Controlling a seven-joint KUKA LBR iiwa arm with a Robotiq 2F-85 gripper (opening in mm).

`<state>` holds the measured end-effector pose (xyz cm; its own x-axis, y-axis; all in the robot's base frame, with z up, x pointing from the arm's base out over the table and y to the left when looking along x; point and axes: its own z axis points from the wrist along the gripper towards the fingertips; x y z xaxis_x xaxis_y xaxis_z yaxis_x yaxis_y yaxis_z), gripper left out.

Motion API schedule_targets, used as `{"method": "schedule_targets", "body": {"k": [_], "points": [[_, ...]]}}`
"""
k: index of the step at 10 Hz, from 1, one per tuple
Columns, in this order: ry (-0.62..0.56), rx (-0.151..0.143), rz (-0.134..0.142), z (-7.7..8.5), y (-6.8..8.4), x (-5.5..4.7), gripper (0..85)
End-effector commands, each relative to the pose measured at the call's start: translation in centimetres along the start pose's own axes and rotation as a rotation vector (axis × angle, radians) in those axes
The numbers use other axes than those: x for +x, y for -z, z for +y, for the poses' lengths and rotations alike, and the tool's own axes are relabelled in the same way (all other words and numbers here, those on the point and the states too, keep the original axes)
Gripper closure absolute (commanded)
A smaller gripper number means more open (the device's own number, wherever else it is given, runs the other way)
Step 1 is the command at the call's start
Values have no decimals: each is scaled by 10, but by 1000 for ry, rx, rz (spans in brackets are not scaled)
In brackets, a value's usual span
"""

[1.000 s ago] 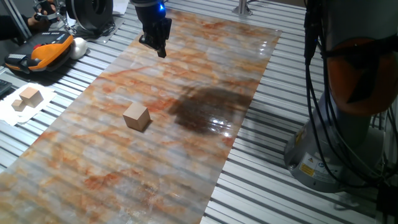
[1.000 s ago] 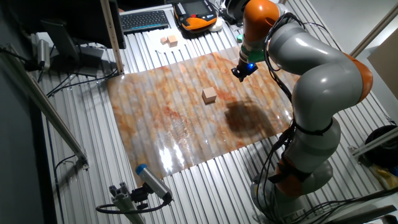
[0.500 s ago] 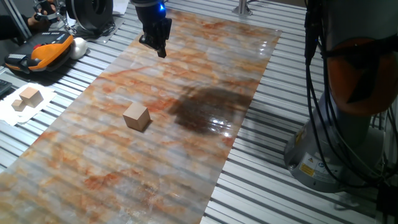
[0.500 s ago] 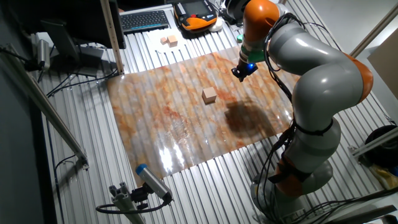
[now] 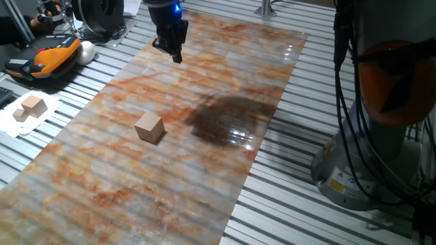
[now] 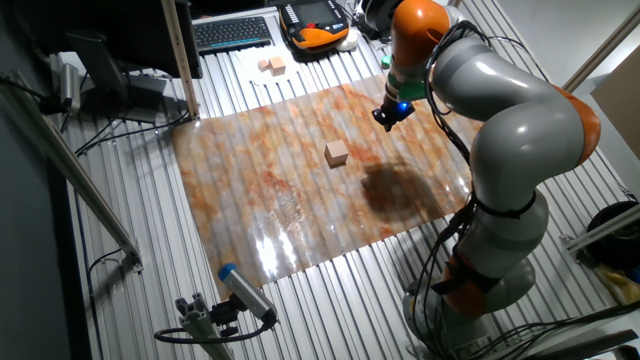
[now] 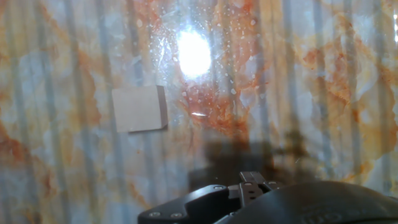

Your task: Approach and touch the side of the small block

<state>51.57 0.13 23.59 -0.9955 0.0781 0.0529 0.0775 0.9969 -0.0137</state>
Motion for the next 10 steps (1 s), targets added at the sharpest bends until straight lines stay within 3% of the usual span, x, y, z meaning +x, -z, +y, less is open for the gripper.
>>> {"method": "schedule_targets", "body": {"k": [1, 7, 10], "points": [[-10, -1, 1, 0, 0, 0, 850], [-101, -82, 34, 0, 0, 0, 850], [-131, -100, 38, 0, 0, 0, 850]]}}
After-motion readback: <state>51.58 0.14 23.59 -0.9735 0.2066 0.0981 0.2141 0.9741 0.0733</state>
